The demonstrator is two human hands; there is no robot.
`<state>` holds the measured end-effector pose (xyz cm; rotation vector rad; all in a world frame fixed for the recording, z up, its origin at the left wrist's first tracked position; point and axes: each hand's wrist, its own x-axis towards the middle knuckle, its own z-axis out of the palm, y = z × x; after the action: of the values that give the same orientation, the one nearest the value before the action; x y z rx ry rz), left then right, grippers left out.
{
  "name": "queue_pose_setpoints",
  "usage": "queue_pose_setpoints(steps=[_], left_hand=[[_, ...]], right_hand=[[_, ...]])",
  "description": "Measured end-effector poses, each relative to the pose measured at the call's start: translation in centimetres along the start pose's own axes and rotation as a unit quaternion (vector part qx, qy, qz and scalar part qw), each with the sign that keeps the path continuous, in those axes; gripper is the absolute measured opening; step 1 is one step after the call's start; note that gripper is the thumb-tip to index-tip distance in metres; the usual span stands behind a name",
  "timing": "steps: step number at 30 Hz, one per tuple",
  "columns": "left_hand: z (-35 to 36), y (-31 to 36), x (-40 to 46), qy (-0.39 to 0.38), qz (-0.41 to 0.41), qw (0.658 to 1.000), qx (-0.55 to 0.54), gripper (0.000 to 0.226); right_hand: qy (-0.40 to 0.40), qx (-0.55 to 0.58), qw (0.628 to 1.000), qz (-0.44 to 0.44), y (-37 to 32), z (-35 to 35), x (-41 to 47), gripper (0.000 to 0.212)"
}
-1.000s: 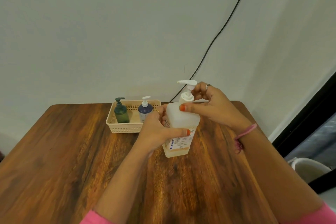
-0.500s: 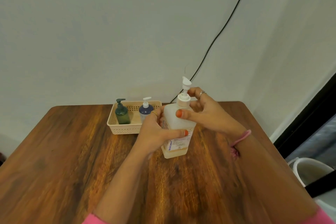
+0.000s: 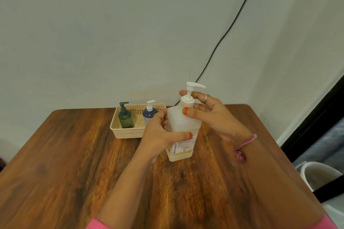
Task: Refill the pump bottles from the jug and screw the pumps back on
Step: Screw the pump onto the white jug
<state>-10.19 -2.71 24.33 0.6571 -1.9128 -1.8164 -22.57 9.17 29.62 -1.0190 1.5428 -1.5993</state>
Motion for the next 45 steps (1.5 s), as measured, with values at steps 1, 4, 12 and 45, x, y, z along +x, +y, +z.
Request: queue_pose_setpoints(steps=[1,4,12,45], left_hand=[[0.0,0.0,0.0,-0.001,0.002,1.000,0.000,0.083],[0.3,-0.1,0.0,-0.004,0.009,1.000,0.004,0.074],[0.4,-0.1,0.0,-0.002,0.011,1.000,0.010,0.079],[0.3,-0.5,-0.2,0.013,-0.011,1.000,0.001,0.078]], right_hand=[[0.026,0.006,1.000,-0.012,0.1,0.2,0.1,0.046],[0.093,-0.027,0.995,0.003,0.8,0.8,0.8,0.056],[0.017,0.010,1.000,-0.002,0.2,-0.1,0.1,0.047],[0.012,-0.008,1.000,-0.002,0.8,-0.1,0.3,0.040]])
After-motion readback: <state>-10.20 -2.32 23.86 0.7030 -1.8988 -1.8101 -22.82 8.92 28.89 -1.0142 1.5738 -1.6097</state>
